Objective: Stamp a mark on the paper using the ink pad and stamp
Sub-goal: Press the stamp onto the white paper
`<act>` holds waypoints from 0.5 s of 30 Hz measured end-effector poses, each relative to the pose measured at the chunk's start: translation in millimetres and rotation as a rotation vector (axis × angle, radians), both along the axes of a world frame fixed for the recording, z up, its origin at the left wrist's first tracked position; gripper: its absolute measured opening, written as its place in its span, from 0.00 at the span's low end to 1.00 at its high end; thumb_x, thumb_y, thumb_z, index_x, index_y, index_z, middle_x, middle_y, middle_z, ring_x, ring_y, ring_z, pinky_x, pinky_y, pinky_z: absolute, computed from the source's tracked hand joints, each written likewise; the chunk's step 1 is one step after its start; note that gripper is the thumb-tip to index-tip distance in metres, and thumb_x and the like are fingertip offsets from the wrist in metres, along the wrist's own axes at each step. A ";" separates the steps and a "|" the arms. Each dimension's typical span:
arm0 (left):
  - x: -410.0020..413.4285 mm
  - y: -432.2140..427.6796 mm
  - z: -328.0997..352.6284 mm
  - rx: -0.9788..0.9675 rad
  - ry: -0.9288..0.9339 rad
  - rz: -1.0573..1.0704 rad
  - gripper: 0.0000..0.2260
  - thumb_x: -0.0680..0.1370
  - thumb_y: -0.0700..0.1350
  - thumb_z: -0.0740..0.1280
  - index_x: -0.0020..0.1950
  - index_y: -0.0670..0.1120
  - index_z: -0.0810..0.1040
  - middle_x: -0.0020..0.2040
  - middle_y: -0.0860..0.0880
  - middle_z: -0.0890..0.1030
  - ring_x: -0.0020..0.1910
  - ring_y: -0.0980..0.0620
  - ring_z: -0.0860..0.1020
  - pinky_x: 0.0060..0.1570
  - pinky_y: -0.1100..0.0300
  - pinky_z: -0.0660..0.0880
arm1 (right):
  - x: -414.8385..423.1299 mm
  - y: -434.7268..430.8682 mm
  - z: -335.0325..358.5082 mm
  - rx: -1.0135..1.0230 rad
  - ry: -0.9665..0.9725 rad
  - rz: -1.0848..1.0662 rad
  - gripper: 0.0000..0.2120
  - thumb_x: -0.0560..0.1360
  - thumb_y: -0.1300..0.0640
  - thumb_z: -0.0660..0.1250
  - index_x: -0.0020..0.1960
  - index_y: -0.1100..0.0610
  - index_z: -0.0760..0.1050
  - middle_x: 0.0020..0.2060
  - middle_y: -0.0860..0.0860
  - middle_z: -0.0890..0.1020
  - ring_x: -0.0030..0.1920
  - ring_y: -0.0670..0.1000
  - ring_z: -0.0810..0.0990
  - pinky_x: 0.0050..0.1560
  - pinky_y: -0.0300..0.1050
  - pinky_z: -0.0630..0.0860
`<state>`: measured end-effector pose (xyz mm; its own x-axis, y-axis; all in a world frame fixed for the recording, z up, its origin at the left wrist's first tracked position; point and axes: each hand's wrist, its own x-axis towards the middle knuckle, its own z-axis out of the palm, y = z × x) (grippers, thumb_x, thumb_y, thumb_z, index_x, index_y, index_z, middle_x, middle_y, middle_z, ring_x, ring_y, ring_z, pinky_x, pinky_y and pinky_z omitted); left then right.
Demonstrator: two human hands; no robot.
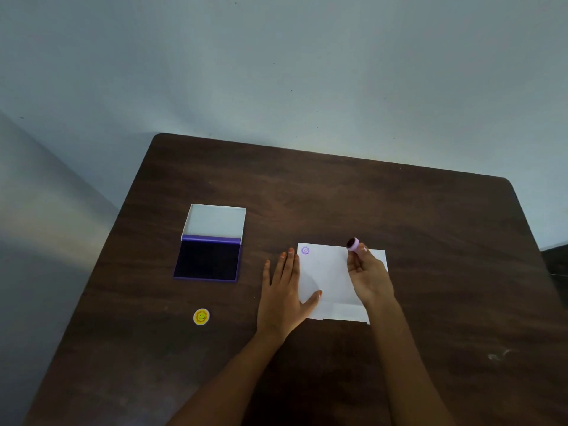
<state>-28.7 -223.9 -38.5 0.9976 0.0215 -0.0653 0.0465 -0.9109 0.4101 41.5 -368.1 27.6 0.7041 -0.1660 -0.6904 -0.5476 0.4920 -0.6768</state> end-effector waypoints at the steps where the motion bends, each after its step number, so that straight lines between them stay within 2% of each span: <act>1: 0.0 -0.2 -0.1 0.001 -0.002 0.003 0.39 0.71 0.68 0.54 0.73 0.46 0.49 0.76 0.47 0.55 0.74 0.47 0.53 0.69 0.50 0.39 | -1.3 -2.2 -0.8 0.053 0.033 -0.025 0.05 0.73 0.56 0.66 0.45 0.58 0.79 0.41 0.51 0.83 0.46 0.50 0.80 0.46 0.40 0.77; 6: 0.0 -0.3 -1.2 0.000 -0.011 0.007 0.39 0.71 0.68 0.54 0.73 0.47 0.49 0.76 0.47 0.55 0.74 0.48 0.52 0.69 0.50 0.40 | -6.7 -3.0 0.2 0.252 0.054 -0.144 0.04 0.73 0.59 0.66 0.43 0.59 0.79 0.43 0.54 0.81 0.45 0.50 0.80 0.39 0.37 0.80; 12: -1.7 0.7 7.8 -0.079 -0.038 0.035 0.37 0.72 0.67 0.54 0.73 0.47 0.52 0.75 0.47 0.59 0.73 0.48 0.56 0.70 0.52 0.42 | -17.3 7.1 5.1 0.228 0.036 -0.093 0.06 0.74 0.59 0.65 0.48 0.60 0.77 0.46 0.55 0.81 0.47 0.51 0.80 0.39 0.35 0.80; 15: -5.7 2.4 16.1 -0.255 -0.068 0.083 0.33 0.73 0.62 0.60 0.72 0.46 0.56 0.73 0.46 0.62 0.72 0.49 0.59 0.69 0.57 0.45 | -25.8 14.6 5.8 0.180 0.017 -0.032 0.10 0.75 0.58 0.64 0.54 0.61 0.76 0.47 0.55 0.81 0.49 0.51 0.79 0.46 0.37 0.79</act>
